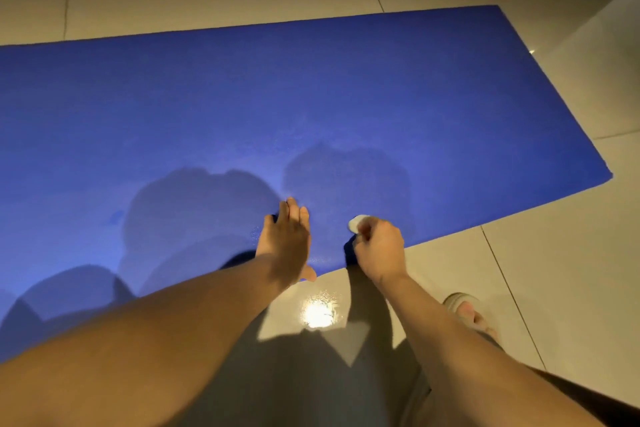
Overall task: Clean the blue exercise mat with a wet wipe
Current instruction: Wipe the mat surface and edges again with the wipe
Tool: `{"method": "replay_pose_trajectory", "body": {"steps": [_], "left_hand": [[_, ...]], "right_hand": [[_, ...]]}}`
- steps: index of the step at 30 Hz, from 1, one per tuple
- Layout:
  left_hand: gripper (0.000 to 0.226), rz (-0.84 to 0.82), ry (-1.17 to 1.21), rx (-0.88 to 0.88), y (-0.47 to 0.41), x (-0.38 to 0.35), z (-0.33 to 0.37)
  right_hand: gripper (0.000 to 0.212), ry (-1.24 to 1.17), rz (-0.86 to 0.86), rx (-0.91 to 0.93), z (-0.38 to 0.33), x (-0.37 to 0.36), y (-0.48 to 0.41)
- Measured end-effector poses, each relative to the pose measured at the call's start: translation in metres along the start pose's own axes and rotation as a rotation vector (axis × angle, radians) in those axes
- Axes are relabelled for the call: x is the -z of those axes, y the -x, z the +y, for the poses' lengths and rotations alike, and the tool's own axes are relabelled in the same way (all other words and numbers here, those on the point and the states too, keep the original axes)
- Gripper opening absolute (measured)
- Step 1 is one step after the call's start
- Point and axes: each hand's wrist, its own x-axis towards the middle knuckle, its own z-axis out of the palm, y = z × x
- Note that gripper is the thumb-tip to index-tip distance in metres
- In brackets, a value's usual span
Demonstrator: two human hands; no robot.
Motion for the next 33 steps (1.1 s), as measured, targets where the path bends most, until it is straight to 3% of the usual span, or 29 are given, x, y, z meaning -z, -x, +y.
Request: {"method": "replay_pose_trajectory", "body": {"steps": [4,9,12,15,17,20,26,28,33], "left_hand": [[0.134,0.017,-0.003,-0.022,-0.003,-0.003,-0.004],[0.135,0.064,-0.006,-0.063,-0.002,-0.007,-0.009],[0.135,0.058,0.009,-0.067,-0.003,-0.007,-0.009],[0.134,0.054,-0.007,-0.049,-0.002,-0.002,-0.008],[0.133,0.047,-0.014,-0.04,-0.001,0.003,-0.008],[0.129,0.042,-0.023,-0.03,-0.002,0.008,-0.006],[0.134,0.056,-0.043,-0.034,-0.004,0.001,-0.008],[0.136,0.059,-0.051,-0.05,-0.005,-0.001,-0.01],[0.136,0.061,-0.038,-0.086,-0.005,-0.002,-0.011]], "right_hand": [[0.016,0.072,-0.107,0.171,-0.015,-0.021,0.025],[0.02,0.286,-0.066,0.36,0.022,0.007,0.003],[0.015,0.331,0.047,0.21,0.036,0.028,-0.028],[0.005,0.155,0.199,-0.122,0.036,0.041,-0.051],[0.009,0.071,0.249,-0.217,0.028,0.036,-0.052],[0.013,0.0,0.247,-0.157,0.005,0.005,-0.022],[0.013,0.035,0.057,0.114,-0.012,-0.041,0.031],[0.015,0.039,0.146,0.064,0.005,-0.028,0.014],[0.016,-0.001,0.383,-0.323,0.058,0.03,-0.039]]}}
